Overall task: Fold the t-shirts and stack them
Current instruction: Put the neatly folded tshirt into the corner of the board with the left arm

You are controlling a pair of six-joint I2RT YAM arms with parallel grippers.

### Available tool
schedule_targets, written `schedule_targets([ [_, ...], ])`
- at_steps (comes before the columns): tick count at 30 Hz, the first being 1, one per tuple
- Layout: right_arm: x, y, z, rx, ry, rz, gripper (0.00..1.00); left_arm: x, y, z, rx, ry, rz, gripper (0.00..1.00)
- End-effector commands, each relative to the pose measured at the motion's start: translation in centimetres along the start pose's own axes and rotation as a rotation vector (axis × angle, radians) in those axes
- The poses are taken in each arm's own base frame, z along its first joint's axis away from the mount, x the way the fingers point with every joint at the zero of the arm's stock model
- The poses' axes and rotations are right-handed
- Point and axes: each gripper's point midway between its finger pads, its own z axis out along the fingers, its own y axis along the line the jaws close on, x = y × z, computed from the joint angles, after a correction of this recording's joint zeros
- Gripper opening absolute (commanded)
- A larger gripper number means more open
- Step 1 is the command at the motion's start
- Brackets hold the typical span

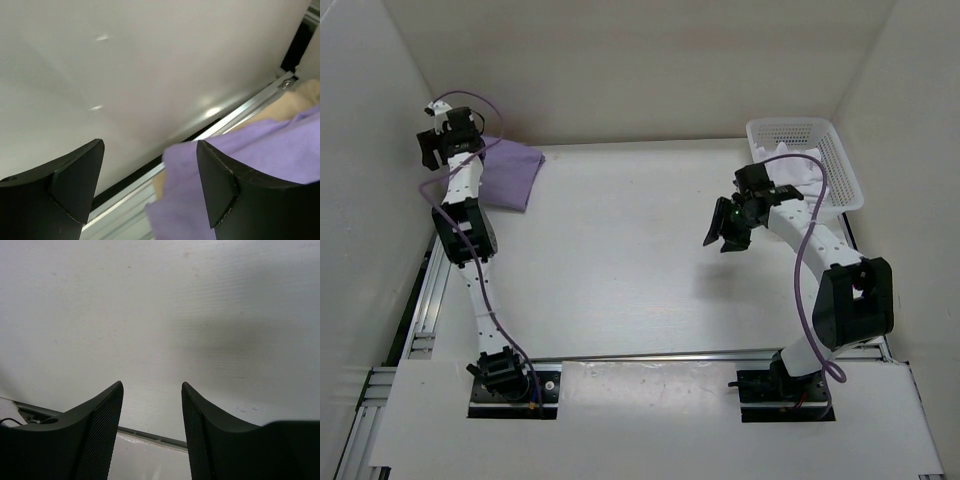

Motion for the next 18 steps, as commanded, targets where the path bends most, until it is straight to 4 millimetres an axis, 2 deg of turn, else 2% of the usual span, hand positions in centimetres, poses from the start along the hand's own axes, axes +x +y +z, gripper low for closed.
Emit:
schedule_targets([
  [1,-2.1,2.3,-2.2,-0.064,-0.066,-0.053,0.56,-5.4,2.7,-4.5,-0.010,-0.070,-0.064,0.85],
  [3,-3.2,3.1,-3.4,-0.073,-0.101,-0.072,0.56,-4.9,1.1,-7.0,0.084,-0.061,-0.027,0.85],
  [5,-5.1,3.3,-4.7,-0.085,-0.153,-0.070,0.58,-5.1,1.3,-10.0,0.144,-0.060,-0.006,0.90],
  [6,-6.9,3.3,-6.2,-0.087,-0.209,-0.058,0.59,-5.3,0.0,-12.0,0.202,-0.070,0.006,0.94],
  [7,-8.0,3.1,-7.3,-0.078,-0.244,-0.055,0.59,-4.1,-0.5,-13.2,0.231,-0.052,0.039,1.00],
  [8,-9.7,2.0,-8.2,-0.056,-0.285,-0.022,0.60,-5.5,-0.1,-15.4,0.273,-0.074,0.028,1.00],
  [9,-11.7,2.0,-9.8,-0.046,-0.342,-0.021,0.60,-5.4,-0.9,-16.9,0.337,-0.076,0.038,1.00],
  [10,-13.3,1.4,-10.8,-0.027,-0.388,-0.004,0.63,-3.8,-2.0,-18.8,0.392,-0.056,0.083,1.00],
  [11,-15.3,-0.6,-11.1,0.022,-0.424,0.031,0.67,-3.8,-1.1,-20.5,0.408,-0.048,0.105,1.00],
  [12,-17.5,-0.6,-12.9,0.022,-0.490,0.040,0.67,-3.1,-1.3,-21.7,0.449,-0.032,0.132,1.00],
  [13,-18.9,-1.4,-13.4,0.036,-0.518,0.059,0.68,-1.8,-1.8,-23.3,0.487,-0.014,0.172,1.00],
  [14,-20.8,-3.6,-12.5,0.074,-0.518,0.111,0.68,-1.4,-1.7,-24.5,0.525,0.002,0.195,1.00],
  [15,-22.7,-3.9,-13.7,0.085,-0.566,0.133,0.68,-0.3,-1.2,-26.8,0.642,0.066,0.246,1.00],
  [16,-24.1,-5.2,-13.7,0.125,-0.592,0.169,0.68,0.5,-1.0,-28.2,0.718,0.110,0.273,1.00],
  [17,-25.6,-7.5,-11.4,0.165,-0.566,0.217,0.68,0.8,-0.9,-30.0,0.808,0.147,0.288,1.00],
  [18,-26.8,-8.3,-10.7,0.180,-0.576,0.255,0.68,0.4,0.2,-31.7,0.887,0.167,0.279,1.00],
])
